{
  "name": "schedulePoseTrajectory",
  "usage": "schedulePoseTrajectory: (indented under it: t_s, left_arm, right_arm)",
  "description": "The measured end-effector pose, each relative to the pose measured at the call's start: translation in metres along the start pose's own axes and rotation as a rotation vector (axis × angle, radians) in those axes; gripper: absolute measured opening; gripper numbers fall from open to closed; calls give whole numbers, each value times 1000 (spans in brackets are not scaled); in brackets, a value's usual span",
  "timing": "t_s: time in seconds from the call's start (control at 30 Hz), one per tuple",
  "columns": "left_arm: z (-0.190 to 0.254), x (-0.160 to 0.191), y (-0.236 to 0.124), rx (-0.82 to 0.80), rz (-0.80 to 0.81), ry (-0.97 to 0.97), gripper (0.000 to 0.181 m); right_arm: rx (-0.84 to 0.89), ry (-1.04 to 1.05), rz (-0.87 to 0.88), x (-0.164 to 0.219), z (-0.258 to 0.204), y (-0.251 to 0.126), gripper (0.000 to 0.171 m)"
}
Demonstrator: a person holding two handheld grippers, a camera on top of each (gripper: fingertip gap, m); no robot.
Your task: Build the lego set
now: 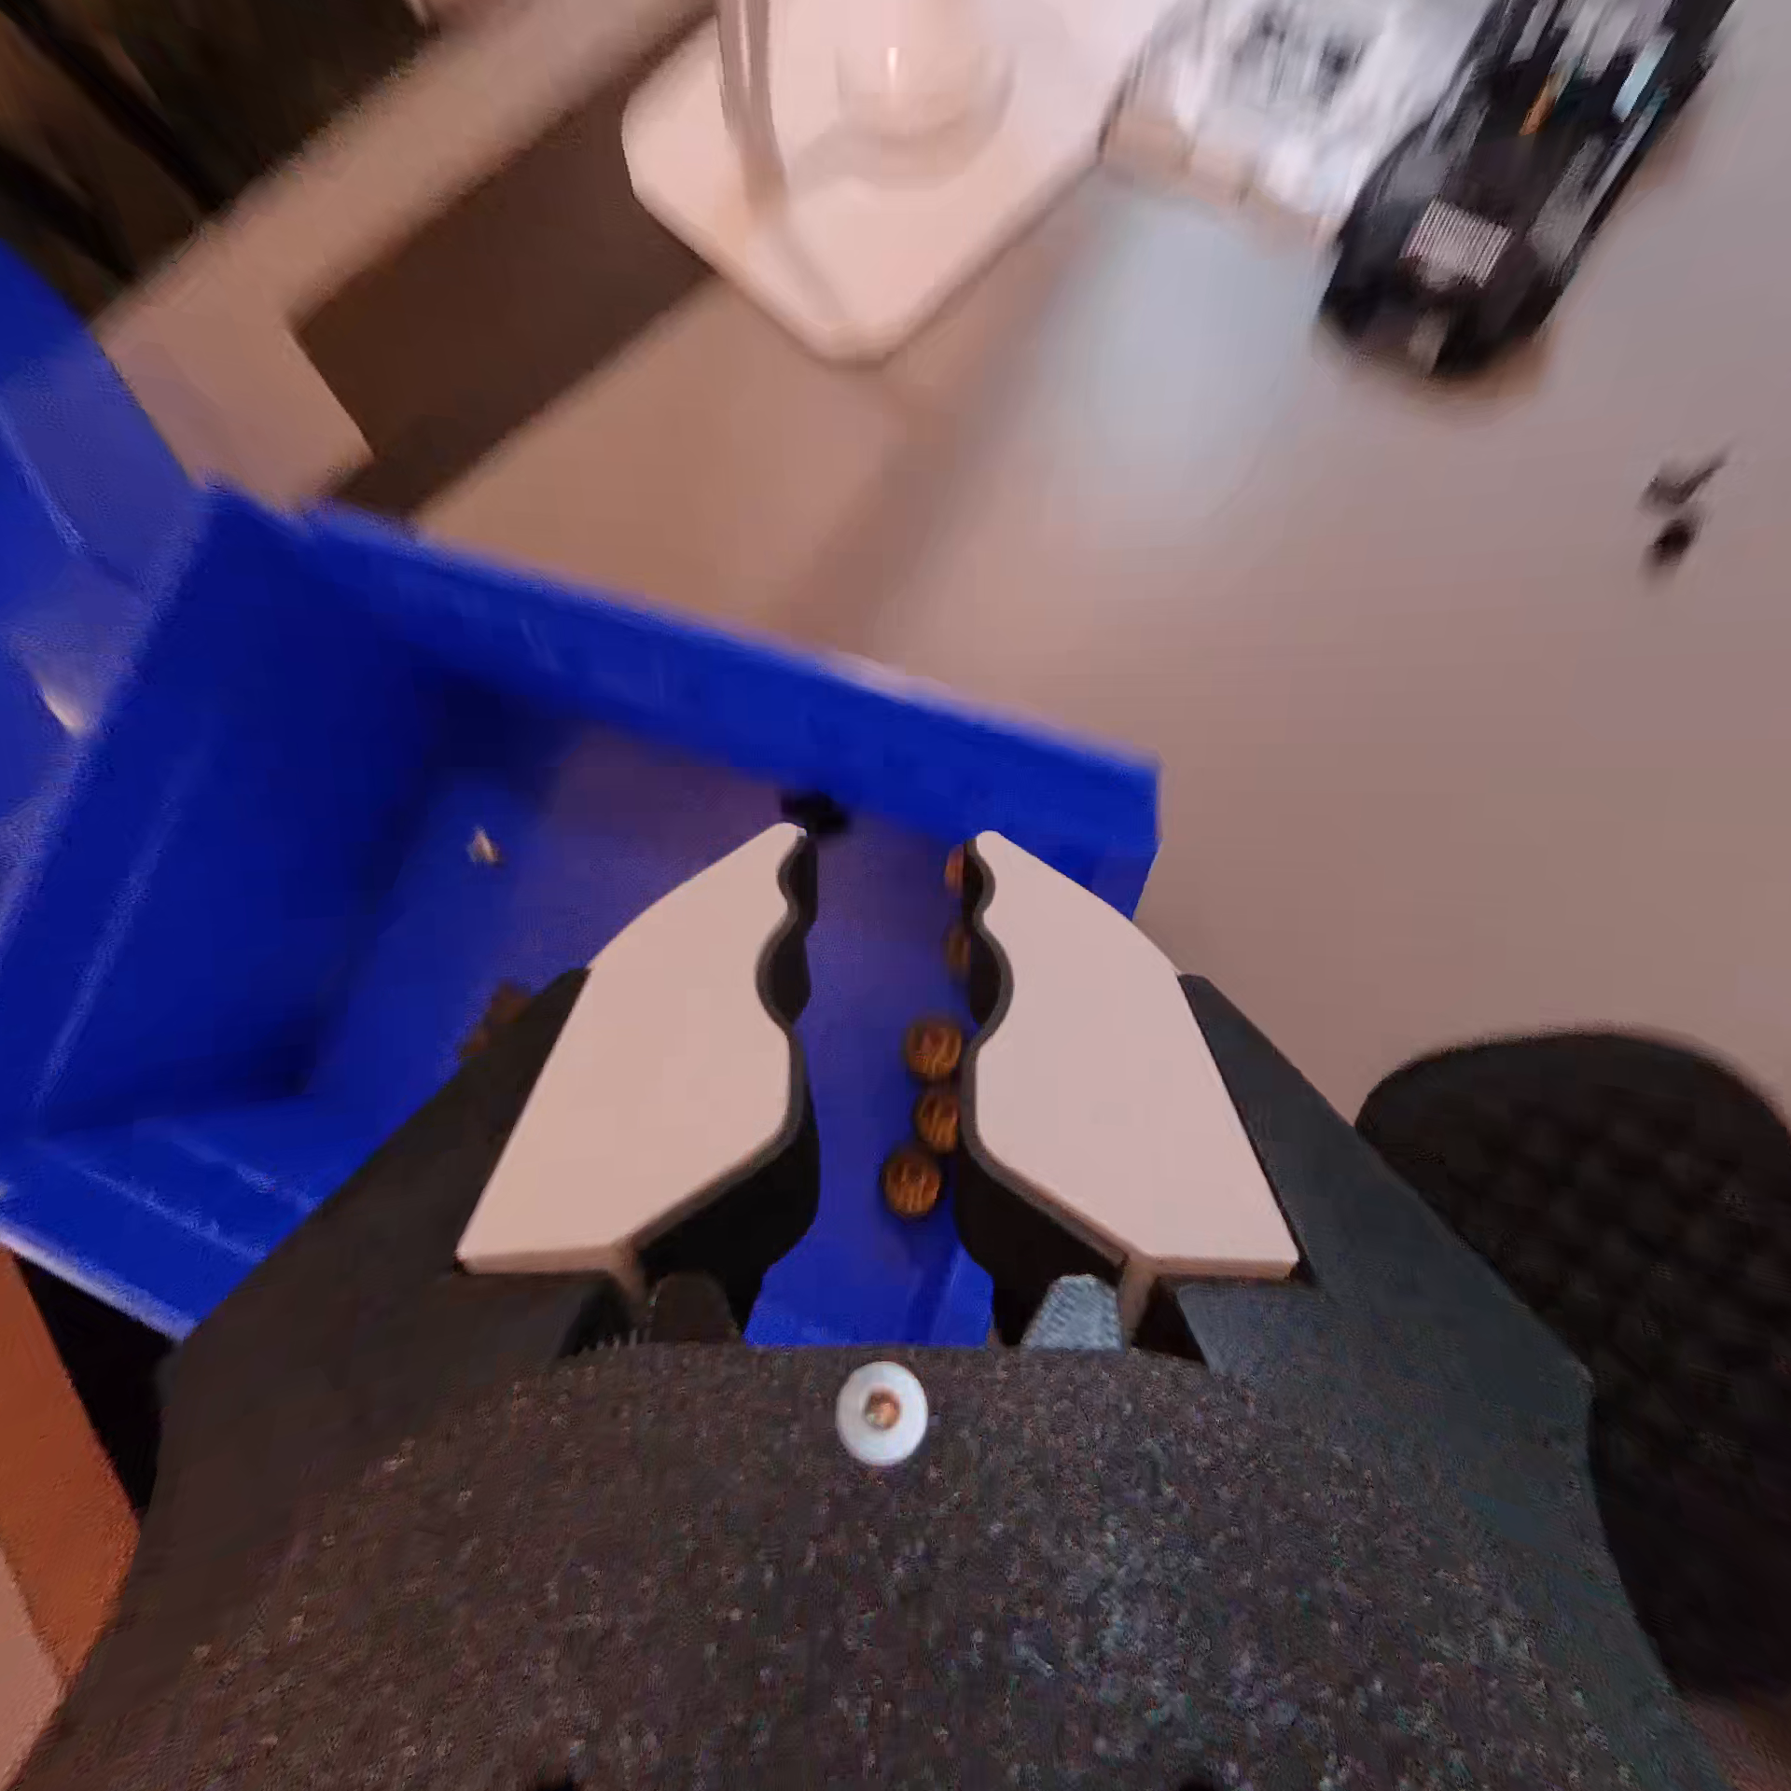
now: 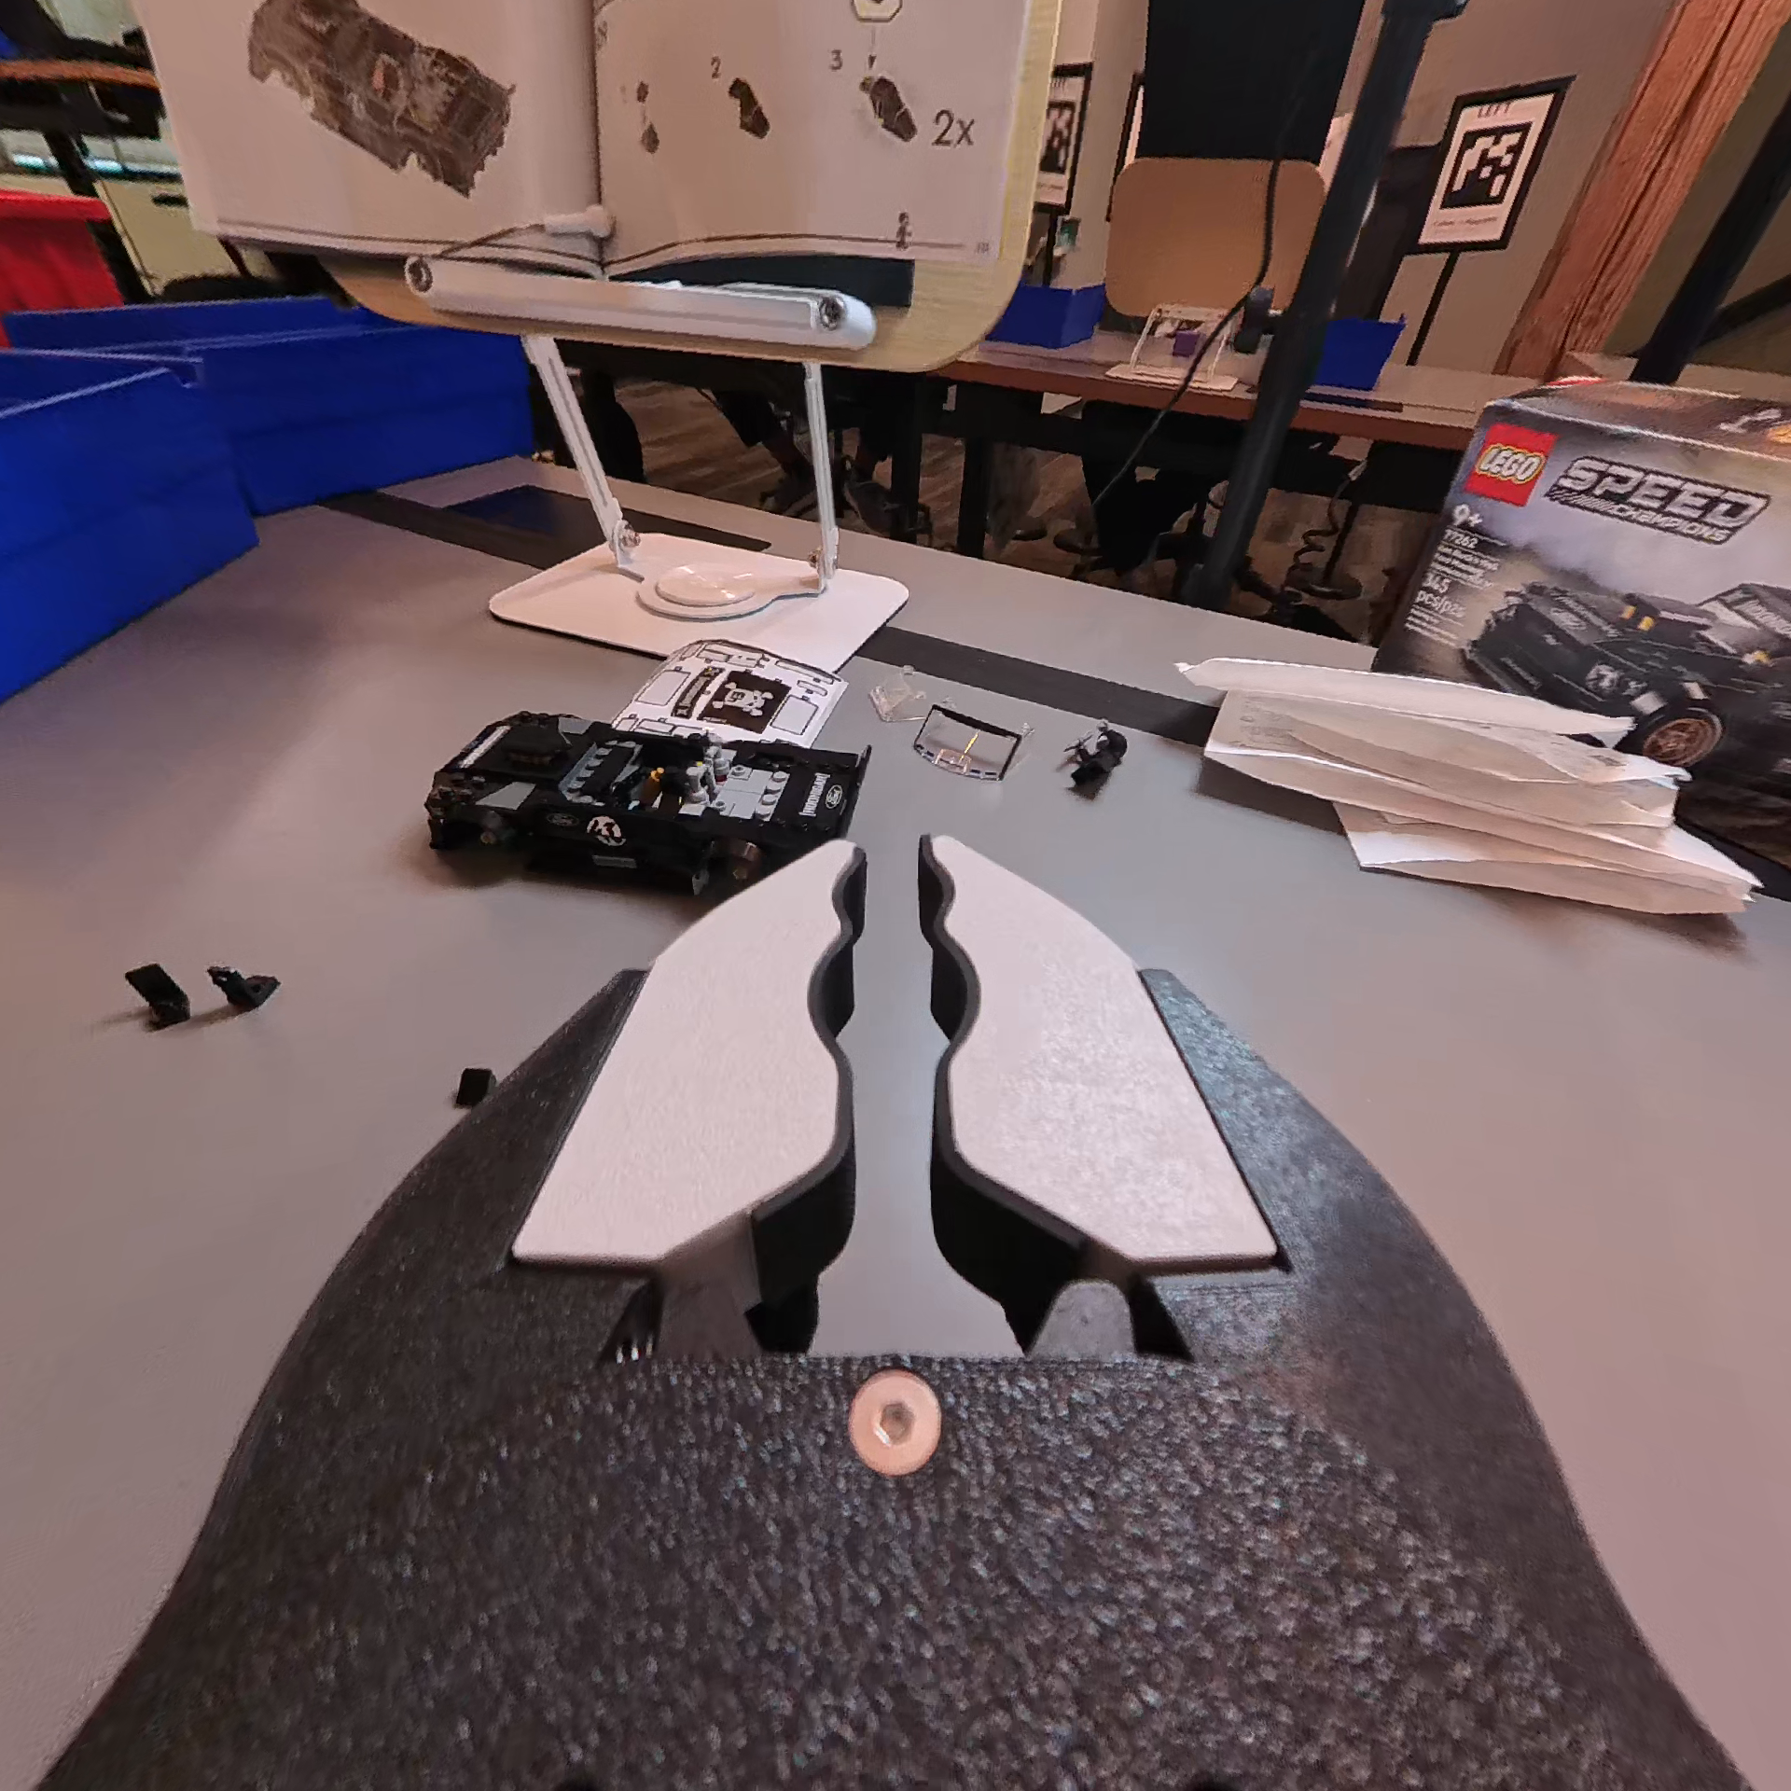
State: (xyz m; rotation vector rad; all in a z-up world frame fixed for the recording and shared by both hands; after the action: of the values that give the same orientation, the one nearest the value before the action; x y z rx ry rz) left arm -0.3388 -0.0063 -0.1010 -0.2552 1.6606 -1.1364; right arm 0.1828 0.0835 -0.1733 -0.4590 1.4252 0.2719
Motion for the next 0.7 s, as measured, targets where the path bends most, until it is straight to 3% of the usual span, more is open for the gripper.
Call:
schedulePoseTrajectory:
  t_s: [0.13,0.33,0.7]
  left_arm:
    - [-24,47,24,-59,-268,19,30]
    - [-54,77,49,-47,-482,-62,33]
    - [-79,87,72,-6,-505,-357,37]
  right_arm:
    - [7,-52,-28,5,-8,4,10]
    - [25,-118,-56,11,-15,9,10]
    - [12,-105,-57,12,-15,10,10]
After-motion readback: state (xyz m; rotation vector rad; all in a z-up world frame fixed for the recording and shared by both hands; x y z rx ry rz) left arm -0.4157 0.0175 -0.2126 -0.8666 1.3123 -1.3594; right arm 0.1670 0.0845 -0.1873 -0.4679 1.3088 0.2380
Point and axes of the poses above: each gripper's, where its closed fingertips meet, y out along the fingers, x out of its underside, z = x × y across the jaws, the point moved 7 cm from there along -y, back along the fingers, and after that the axes turned 10 degrees about x, right-handed, at the moved point
